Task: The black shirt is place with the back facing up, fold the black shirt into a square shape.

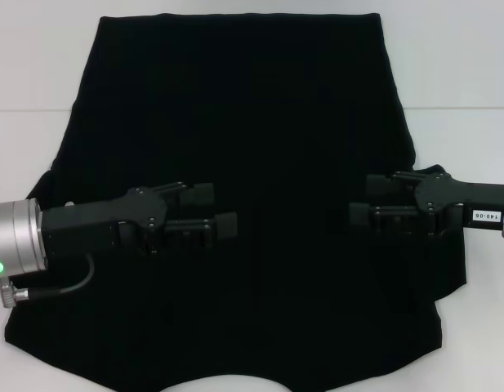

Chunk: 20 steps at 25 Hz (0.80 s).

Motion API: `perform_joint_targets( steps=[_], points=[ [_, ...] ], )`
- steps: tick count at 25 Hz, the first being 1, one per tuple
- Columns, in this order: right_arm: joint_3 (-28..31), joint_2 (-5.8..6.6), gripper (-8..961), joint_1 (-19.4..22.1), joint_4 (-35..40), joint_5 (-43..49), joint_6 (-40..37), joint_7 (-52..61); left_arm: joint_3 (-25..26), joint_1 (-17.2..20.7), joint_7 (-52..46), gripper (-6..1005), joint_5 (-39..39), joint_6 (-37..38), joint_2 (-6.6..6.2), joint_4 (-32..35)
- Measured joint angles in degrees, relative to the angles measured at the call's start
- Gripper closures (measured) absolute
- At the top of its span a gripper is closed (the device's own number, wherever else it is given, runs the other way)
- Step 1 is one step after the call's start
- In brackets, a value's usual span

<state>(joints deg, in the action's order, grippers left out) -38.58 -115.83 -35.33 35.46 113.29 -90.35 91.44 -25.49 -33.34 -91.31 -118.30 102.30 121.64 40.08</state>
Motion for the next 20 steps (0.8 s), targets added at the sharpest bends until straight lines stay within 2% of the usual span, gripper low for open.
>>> perform_joint_targets(
  steps=[17,20],
  points=[
    [-0.13,0.17,42,-0.38,-0.17,0.22,-0.08,-0.21,-0.25,0.03,-0.11,55,-1.87,-0.26,-0.24,0.11],
    [-0.01,0.17,42,-0.46,-0.32,0.15,0.04,-0.32,1.77,0.67,-0.94,56,-2.47,-2.34,-0.29,0.34]
  ],
)
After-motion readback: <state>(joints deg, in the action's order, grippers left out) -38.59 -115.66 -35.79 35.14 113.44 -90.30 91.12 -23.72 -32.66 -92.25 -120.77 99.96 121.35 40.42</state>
